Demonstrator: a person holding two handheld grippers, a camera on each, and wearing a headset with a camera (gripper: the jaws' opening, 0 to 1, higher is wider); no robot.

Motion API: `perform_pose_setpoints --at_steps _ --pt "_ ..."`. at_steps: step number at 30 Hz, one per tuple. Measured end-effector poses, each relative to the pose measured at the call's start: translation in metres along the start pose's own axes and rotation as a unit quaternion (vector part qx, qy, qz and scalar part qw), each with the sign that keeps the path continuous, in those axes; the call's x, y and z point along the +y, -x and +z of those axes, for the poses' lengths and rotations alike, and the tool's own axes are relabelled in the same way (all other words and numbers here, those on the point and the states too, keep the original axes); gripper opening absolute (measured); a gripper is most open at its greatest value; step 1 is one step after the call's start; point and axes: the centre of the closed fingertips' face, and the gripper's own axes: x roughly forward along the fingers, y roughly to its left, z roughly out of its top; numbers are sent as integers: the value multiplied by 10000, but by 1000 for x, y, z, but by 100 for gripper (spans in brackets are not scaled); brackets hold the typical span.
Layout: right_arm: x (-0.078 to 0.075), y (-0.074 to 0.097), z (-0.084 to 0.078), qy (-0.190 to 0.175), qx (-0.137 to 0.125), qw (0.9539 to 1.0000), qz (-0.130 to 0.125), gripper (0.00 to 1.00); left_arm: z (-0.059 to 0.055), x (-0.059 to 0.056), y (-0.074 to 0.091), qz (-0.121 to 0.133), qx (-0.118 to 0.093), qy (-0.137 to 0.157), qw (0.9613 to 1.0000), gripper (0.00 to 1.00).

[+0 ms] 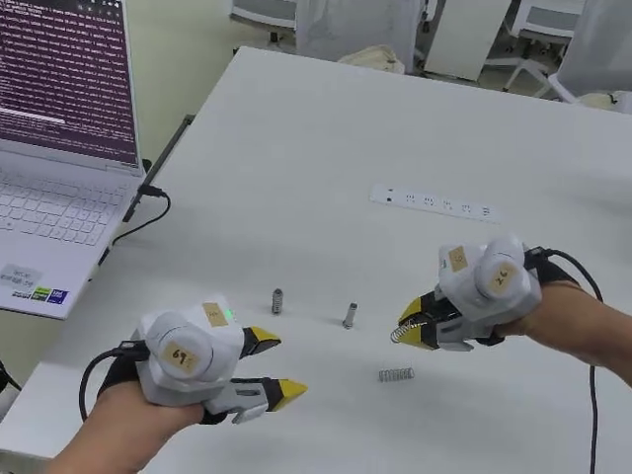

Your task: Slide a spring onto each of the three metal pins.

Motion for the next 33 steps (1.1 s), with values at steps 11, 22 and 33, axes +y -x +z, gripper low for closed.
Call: perform_pose_setpoints --at_steps 11,22,33 --pt "-34 -11 5 -62 35 10000 -61 9 -8 27 21 436 -125 337 9984 41" --pt "-56 -29 8 -122 73 9999 -21 9 -18 45 39 727 -190 597 9954 48" --pt "-60 -53 11 -60 206 9997 105 9 -24 49 47 851 -204 751 9933 54"
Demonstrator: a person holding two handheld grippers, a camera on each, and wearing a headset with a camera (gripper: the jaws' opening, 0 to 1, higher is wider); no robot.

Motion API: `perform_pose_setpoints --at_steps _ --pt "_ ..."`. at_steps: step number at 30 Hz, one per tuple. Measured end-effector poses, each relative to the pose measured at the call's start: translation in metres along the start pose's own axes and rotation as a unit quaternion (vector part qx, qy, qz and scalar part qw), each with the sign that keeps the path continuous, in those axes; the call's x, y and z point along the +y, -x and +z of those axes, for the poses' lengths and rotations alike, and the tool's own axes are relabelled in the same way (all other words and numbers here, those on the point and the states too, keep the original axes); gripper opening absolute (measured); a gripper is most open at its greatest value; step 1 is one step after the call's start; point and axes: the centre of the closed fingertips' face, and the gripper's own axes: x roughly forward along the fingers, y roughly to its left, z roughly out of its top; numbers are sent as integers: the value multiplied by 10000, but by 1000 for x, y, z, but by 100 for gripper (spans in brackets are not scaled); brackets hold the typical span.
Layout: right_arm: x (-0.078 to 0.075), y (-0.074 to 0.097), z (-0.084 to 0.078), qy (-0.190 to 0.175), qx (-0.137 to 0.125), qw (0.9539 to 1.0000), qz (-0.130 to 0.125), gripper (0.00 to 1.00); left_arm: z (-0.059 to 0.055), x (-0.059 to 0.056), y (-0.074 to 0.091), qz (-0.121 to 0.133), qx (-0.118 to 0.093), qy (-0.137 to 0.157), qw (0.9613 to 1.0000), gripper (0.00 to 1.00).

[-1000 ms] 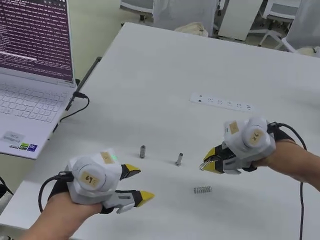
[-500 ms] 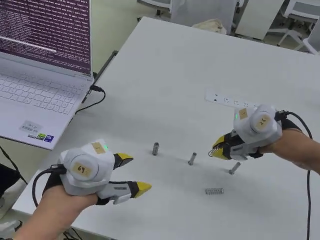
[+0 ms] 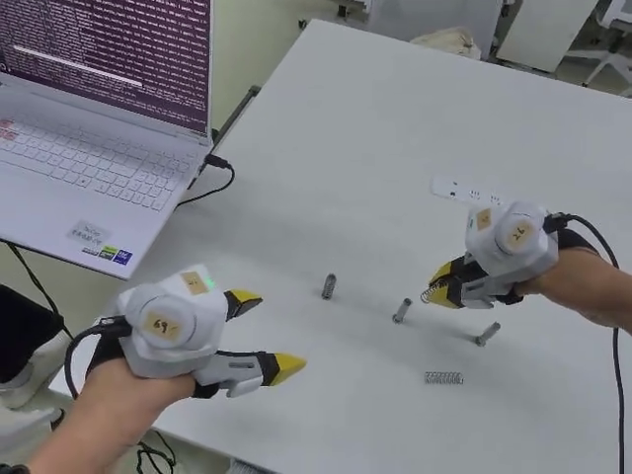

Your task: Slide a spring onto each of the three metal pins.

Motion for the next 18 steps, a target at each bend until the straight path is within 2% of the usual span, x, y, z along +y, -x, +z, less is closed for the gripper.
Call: perform_pose_setpoints --at_steps 18 --pt "-6 -24 -6 36 130 9998 164 9 3 5 3 60 35 50 10000 54"
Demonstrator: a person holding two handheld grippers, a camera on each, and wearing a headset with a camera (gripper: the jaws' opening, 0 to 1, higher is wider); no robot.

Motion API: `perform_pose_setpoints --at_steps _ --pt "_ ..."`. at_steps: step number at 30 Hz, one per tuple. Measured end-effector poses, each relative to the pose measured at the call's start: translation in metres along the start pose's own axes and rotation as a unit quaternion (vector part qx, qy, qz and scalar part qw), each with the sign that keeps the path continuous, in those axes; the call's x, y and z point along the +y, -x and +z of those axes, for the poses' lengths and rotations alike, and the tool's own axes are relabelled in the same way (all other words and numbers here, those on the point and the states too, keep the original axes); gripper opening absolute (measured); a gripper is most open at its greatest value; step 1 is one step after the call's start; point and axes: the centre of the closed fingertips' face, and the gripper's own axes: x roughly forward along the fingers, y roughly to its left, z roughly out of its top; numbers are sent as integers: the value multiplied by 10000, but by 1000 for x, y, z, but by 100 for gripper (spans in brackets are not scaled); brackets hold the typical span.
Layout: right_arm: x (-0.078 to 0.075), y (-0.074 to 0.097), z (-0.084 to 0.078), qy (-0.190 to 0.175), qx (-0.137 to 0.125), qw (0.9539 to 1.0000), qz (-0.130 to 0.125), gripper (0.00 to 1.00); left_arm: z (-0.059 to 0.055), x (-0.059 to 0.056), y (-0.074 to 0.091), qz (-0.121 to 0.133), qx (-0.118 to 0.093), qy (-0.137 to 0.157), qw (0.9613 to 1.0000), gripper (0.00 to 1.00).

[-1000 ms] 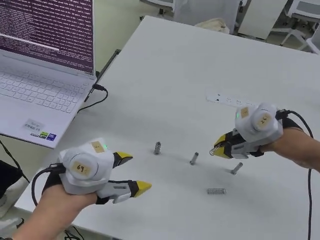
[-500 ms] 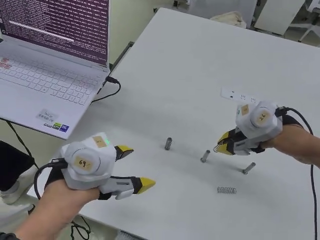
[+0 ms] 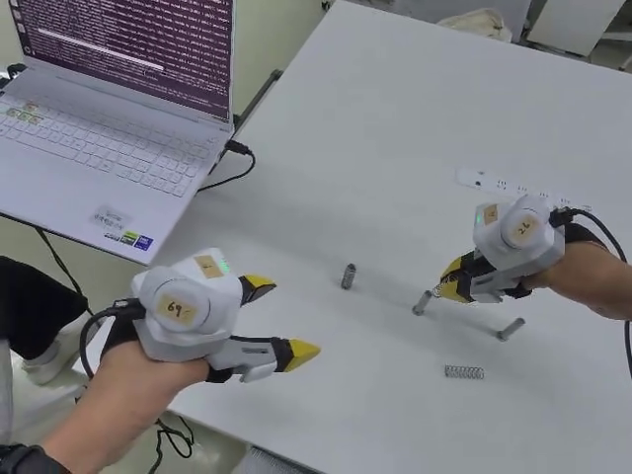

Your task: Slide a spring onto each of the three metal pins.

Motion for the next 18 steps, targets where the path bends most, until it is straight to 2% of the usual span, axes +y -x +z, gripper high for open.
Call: perform_pose_setpoints --at_steps 18 --pt "0 -16 -1 82 63 9999 126 9 -4 4 0 36 70 70 9999 52"
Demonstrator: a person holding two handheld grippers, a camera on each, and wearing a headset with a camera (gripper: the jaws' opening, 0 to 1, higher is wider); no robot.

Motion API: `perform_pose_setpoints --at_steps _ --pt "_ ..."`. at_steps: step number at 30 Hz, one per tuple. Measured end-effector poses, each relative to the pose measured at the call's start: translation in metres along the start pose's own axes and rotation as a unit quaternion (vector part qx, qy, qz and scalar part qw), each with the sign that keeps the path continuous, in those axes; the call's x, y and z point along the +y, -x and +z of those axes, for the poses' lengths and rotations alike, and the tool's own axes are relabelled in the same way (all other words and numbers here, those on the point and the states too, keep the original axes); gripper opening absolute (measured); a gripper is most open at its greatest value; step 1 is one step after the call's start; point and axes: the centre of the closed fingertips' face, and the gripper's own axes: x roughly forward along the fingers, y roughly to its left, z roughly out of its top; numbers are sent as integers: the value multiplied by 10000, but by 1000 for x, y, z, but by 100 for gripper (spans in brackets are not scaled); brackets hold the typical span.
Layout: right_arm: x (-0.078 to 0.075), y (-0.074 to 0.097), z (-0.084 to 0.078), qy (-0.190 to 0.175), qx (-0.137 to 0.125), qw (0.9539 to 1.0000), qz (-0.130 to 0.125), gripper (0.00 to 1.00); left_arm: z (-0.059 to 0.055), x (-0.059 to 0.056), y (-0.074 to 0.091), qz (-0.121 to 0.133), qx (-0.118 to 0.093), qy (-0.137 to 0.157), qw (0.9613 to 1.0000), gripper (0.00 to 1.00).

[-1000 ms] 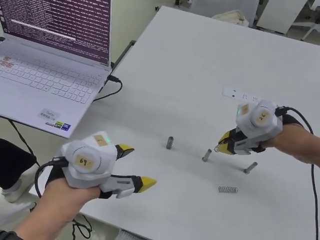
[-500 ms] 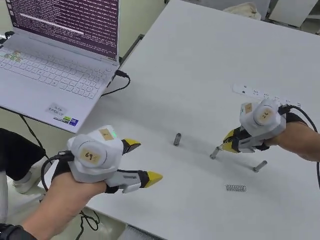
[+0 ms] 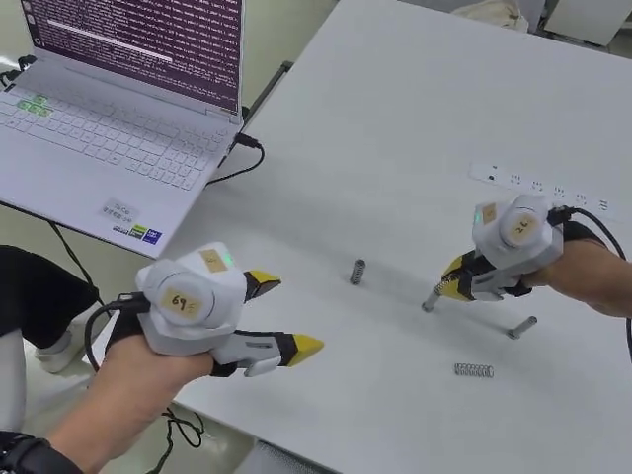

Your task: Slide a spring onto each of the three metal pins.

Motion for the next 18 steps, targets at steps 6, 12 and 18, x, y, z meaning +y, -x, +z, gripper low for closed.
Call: perform_pose_setpoints --at_steps 6,12,18 --pt "2 -6 1 35 41 10000 41 9 -2 1 0 10 13 18 10000 52" --pt "7 -13 2 62 102 9999 85 9 -2 2 1 28 12 43 10000 52" --pt "10 -21 0 157 196 9996 125 9 -5 3 2 42 71 46 10000 52"
